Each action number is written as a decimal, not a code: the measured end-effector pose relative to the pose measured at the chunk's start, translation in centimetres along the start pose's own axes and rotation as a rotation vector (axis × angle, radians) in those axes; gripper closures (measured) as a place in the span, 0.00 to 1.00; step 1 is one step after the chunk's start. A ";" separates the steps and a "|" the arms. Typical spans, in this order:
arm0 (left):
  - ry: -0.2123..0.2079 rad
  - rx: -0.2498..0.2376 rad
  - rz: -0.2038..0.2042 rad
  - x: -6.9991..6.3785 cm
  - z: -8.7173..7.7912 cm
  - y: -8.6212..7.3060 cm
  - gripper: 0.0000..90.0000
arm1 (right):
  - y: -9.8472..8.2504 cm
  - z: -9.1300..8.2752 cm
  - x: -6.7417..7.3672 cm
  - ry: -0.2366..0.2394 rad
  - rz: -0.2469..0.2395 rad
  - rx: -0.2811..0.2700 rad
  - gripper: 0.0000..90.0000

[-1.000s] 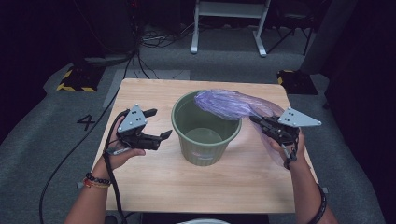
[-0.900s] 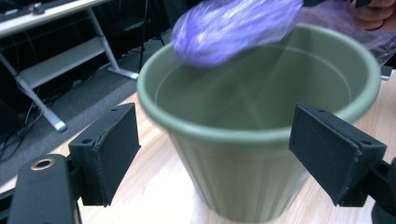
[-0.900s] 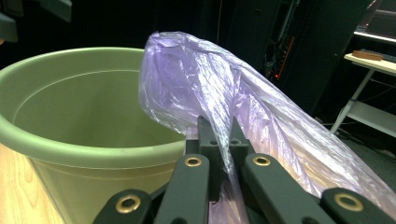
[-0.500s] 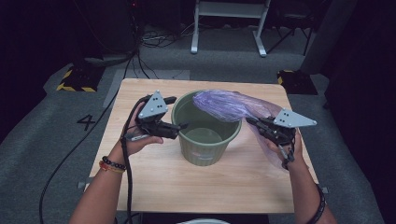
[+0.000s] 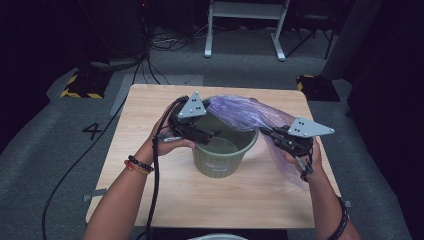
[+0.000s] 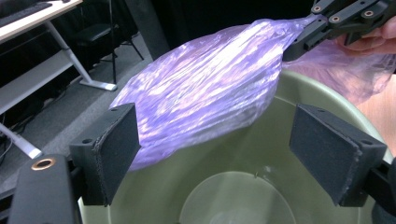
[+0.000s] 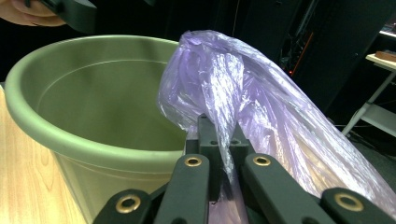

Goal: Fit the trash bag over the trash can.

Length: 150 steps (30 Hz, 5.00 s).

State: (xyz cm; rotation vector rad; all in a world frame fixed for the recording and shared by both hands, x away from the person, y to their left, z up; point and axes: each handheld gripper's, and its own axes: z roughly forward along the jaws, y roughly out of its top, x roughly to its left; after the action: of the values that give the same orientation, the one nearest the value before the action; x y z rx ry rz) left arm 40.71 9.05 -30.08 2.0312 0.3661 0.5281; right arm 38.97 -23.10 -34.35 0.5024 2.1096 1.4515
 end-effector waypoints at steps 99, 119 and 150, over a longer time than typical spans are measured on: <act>-0.009 0.114 0.199 -4.0 1.9 0.3 1.00 | 1.8 -1.0 2.2 -0.014 -0.124 0.082 0.47; 0.022 0.105 0.106 -2.4 0.5 -1.8 1.00 | -2.7 -1.8 2.1 -0.034 -0.061 0.214 0.32; 0.044 0.030 0.004 -2.4 -0.1 -2.5 0.42 | 1.7 -2.5 1.1 -0.060 -0.147 0.141 1.00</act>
State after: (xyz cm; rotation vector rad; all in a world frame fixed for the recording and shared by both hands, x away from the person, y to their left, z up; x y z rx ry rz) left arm 38.51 9.23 -32.68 2.0518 0.3990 0.5737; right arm 36.56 -23.72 -32.27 0.4275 2.1623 1.1985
